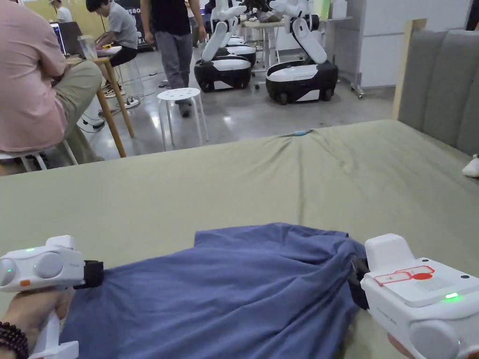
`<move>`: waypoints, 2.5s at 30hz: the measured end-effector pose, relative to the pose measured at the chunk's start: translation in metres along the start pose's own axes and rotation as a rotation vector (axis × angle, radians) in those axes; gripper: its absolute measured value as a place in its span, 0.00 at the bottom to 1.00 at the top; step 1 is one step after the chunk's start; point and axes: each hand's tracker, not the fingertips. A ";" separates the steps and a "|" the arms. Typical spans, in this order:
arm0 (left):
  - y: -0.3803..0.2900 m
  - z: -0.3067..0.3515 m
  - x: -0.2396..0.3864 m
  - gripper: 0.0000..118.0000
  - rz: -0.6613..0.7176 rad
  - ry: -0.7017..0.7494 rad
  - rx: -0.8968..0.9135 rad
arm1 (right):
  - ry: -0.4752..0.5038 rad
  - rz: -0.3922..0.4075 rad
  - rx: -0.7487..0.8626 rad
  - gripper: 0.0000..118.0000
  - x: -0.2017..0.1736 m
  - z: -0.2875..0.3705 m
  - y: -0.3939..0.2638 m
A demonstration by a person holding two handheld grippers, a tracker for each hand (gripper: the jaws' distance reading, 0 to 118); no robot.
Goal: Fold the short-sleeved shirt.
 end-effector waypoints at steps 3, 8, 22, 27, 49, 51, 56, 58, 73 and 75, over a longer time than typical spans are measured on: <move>-0.001 0.022 0.017 0.03 -0.016 0.030 0.045 | 0.002 -0.019 -0.039 0.00 0.006 -0.006 -0.003; 0.008 0.059 0.015 0.03 0.027 -0.066 0.072 | 0.045 -0.094 -0.169 0.42 0.028 -0.026 -0.010; 0.062 0.175 0.005 0.03 0.065 -0.094 0.214 | 0.267 -0.215 -0.254 0.06 0.015 -0.088 0.003; 0.083 0.229 0.002 0.03 0.029 -0.092 0.323 | 0.195 -0.161 -0.107 0.06 0.022 -0.050 0.066; 0.216 0.344 -0.019 0.03 0.127 0.018 0.647 | -0.084 -0.190 0.338 0.06 0.102 0.086 0.365; 0.209 0.335 -0.018 0.03 0.118 0.005 0.648 | -0.088 -0.192 0.340 0.06 0.104 0.080 0.357; 0.170 0.289 -0.010 0.03 0.120 -0.015 0.554 | -0.090 -0.202 0.244 0.06 0.098 0.040 0.297; 0.149 0.263 -0.007 0.03 0.149 -0.037 0.499 | -0.062 -0.214 0.169 0.06 0.095 0.013 0.264; -0.039 0.285 -0.005 0.03 0.067 -0.041 0.383 | 0.024 -0.062 -0.014 0.06 0.084 0.055 0.067; -0.079 0.290 -0.004 0.03 0.074 -0.078 0.344 | 0.014 -0.022 -0.062 0.06 0.077 0.070 0.034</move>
